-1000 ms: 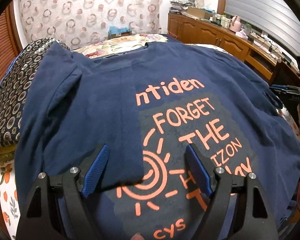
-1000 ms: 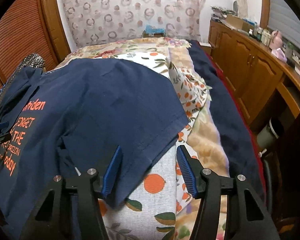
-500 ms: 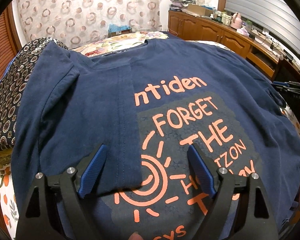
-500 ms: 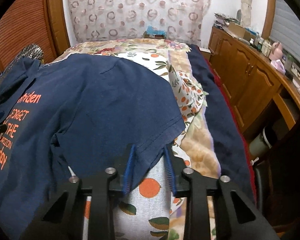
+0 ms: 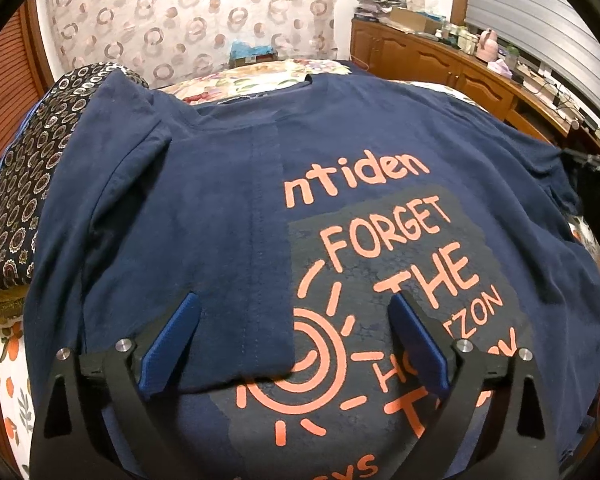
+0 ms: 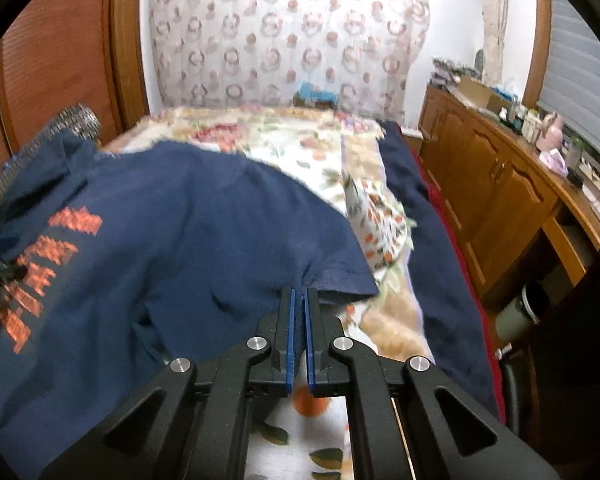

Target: Fold small clothes

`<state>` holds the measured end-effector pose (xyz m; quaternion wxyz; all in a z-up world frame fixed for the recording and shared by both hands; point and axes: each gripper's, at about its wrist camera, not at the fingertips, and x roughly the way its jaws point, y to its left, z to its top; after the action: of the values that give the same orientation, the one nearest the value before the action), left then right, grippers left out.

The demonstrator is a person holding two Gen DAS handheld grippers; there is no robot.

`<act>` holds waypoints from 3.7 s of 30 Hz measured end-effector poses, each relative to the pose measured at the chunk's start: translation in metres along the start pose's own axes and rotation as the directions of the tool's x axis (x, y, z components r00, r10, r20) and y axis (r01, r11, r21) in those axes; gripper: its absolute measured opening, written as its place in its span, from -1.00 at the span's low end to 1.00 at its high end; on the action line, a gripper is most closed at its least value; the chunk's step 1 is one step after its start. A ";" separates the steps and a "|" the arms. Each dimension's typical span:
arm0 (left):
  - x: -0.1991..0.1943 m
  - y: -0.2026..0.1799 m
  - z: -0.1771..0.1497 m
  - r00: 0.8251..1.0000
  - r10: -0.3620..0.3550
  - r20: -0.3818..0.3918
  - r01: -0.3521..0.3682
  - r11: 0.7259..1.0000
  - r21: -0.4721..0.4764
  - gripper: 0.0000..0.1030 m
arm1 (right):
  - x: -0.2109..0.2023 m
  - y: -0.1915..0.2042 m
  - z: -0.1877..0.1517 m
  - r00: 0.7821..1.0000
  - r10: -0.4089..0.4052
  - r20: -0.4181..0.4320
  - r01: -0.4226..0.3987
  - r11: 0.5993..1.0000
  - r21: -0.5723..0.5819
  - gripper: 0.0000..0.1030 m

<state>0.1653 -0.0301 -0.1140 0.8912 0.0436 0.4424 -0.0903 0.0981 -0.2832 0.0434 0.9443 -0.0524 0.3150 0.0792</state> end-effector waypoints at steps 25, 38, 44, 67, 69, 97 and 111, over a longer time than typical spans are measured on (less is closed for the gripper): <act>0.002 0.003 0.000 1.000 0.000 -0.013 0.000 1.000 -0.011 1.00 | -0.012 0.086 0.045 0.973 0.217 0.077 -0.206 0.970 -0.131 -0.36; -0.061 0.017 -0.001 0.985 0.000 0.170 0.009 0.999 -0.052 1.00 | 0.040 0.093 0.046 0.974 0.218 -0.061 -0.222 0.973 -0.060 -0.36; -0.087 0.025 0.002 0.969 0.046 0.241 -0.032 0.998 -0.062 1.00 | 0.068 0.103 0.046 0.975 0.176 -0.132 -0.186 0.980 -0.071 -0.36; -0.111 0.053 -0.003 0.953 0.040 0.300 -0.006 0.993 -0.115 0.99 | 0.073 0.156 0.124 0.965 0.261 -0.010 -0.259 0.951 -0.170 -0.36; -0.108 0.055 -0.002 0.955 0.042 0.294 -0.008 0.993 -0.116 0.99 | 0.073 0.153 0.125 0.962 0.274 -0.003 -0.271 0.949 -0.159 -0.18; -0.077 0.083 0.044 0.967 0.108 0.232 -0.096 0.993 -0.061 0.99 | 0.108 0.122 0.061 0.976 0.173 -0.134 -0.190 0.974 -0.126 -0.04; -0.027 0.086 0.082 0.990 0.003 0.138 -0.001 1.000 -0.011 0.27 | 0.106 0.123 0.055 0.979 0.167 -0.119 -0.182 0.974 -0.133 -0.01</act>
<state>0.2307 0.0447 -0.0431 0.9199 0.0329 0.3804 -0.0898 0.1916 -0.1422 0.0170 0.9093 -0.0963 0.3618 0.1816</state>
